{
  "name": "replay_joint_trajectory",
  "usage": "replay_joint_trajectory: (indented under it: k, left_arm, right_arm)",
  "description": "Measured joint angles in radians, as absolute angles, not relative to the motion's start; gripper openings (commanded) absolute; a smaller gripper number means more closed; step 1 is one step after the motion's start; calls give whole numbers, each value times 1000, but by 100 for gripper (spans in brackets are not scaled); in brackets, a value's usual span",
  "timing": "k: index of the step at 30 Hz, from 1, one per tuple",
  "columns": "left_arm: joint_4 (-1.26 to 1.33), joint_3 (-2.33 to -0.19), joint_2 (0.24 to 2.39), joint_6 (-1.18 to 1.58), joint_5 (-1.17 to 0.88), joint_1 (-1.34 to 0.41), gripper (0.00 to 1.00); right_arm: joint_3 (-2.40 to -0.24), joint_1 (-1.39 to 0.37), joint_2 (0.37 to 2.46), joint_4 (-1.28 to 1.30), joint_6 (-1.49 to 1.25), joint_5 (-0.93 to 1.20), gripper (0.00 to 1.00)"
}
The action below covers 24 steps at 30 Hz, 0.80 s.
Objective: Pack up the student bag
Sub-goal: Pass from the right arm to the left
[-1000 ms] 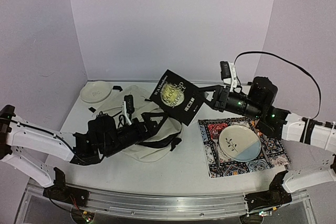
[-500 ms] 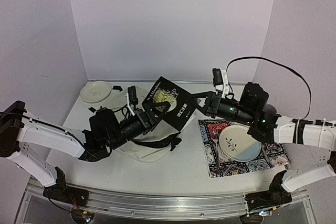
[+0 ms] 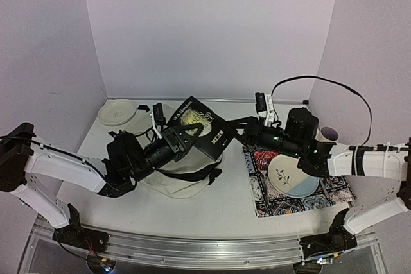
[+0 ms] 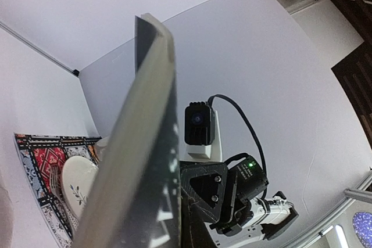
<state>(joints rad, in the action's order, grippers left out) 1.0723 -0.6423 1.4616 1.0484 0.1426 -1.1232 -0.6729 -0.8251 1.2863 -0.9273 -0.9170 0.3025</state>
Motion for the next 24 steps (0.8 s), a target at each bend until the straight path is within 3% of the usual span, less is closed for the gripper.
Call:
replay_joint_trajectory:
  k: [5, 10, 15, 24]
  left_arm:
    - [1077, -631, 1460, 1049, 156, -1109, 0]
    - [1086, -631, 1459, 1048, 160, -1098, 0]
    - [1105, -631, 1459, 1048, 158, -1094, 0]
    - [1120, -631, 1463, 1058, 148, -1094, 0]
  right_arm:
    - [-659, -825, 1248, -860, -902, 248, 69]
    - [-658, -825, 1230, -835, -901, 241, 78]
    - [-659, -825, 1238, -854, -911, 278, 78]
    - [-670, -825, 1288, -926, -919, 374, 63]
